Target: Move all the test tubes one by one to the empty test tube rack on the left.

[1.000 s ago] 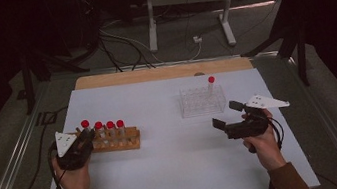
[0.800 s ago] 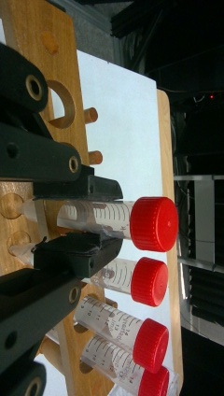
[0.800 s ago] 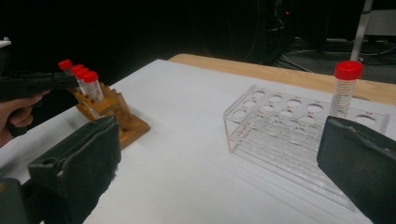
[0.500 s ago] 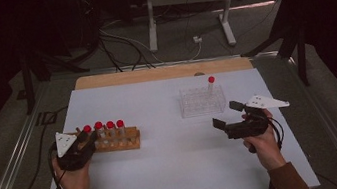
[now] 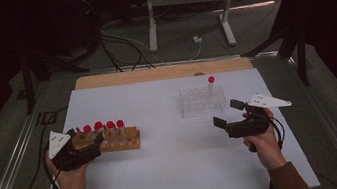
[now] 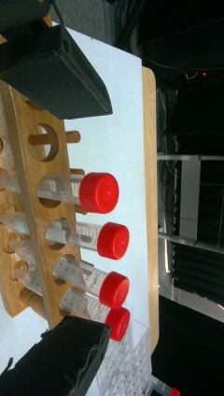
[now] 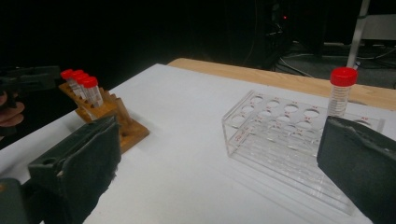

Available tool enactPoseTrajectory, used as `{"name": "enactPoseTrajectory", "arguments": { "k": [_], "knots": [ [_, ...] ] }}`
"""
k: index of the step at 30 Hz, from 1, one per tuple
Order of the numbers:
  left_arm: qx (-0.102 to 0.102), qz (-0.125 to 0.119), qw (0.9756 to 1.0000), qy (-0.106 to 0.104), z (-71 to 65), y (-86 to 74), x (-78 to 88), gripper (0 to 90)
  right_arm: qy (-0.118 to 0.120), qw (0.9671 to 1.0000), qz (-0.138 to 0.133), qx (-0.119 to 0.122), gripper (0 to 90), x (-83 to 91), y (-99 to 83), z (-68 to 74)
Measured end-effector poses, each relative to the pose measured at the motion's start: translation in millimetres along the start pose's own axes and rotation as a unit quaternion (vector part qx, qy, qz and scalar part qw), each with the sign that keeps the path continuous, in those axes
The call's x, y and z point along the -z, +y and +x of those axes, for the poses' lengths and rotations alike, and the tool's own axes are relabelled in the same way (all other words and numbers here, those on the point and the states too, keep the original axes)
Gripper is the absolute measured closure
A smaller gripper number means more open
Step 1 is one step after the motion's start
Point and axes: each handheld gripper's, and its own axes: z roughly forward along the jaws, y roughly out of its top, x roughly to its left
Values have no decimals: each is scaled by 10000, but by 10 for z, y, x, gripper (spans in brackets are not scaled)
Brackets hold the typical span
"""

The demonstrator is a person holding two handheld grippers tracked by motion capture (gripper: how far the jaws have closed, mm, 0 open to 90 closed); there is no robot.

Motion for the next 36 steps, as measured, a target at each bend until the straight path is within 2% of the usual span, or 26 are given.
{"name": "enactPoseTrajectory", "arguments": {
  "k": [4, 9, 14, 18, 23, 26, 28, 33, 36],
  "knots": [
    [-95, -19, 10000, 8, -32, 36, 17, 7, -19, 10000, -19, 40, 0, 2, 35, 19],
    [15, -21, 9997, -228, -40, 68, 14, 7, -54, 9999, -69, 126, 0, -14, 126, 25],
    [-8, -82, 9995, -315, -92, 112, 21, 7, -221, 9995, -184, 139, 0, -71, 230, -39],
    [-187, 5, 9996, -209, -144, 158, 39, 6, -406, 9990, -106, 169, 0, -189, 323, -114],
    [-190, 4, 9997, -180, -161, 186, 58, 6, -555, 9980, -22, 288, 3, -358, 455, -176],
    [-160, 51, 9998, -65, -162, 193, 63, 6, -708, 9969, -36, 329, 3, -464, 538, -207],
    [-143, -3, 9999, -69, -159, 202, 82, 6, -865, 9955, -117, 377, 3, -538, 578, -234],
    [-189, -97, 9997, -87, -157, 230, 117, 6, -1067, 9938, -10, 309, 4, -764, 597, -354],
    [-187, -119, 9997, -97, -154, 232, 122, 6, -1212, 9923, 105, 254, 41, -883, 568, -447]
  ]
}}
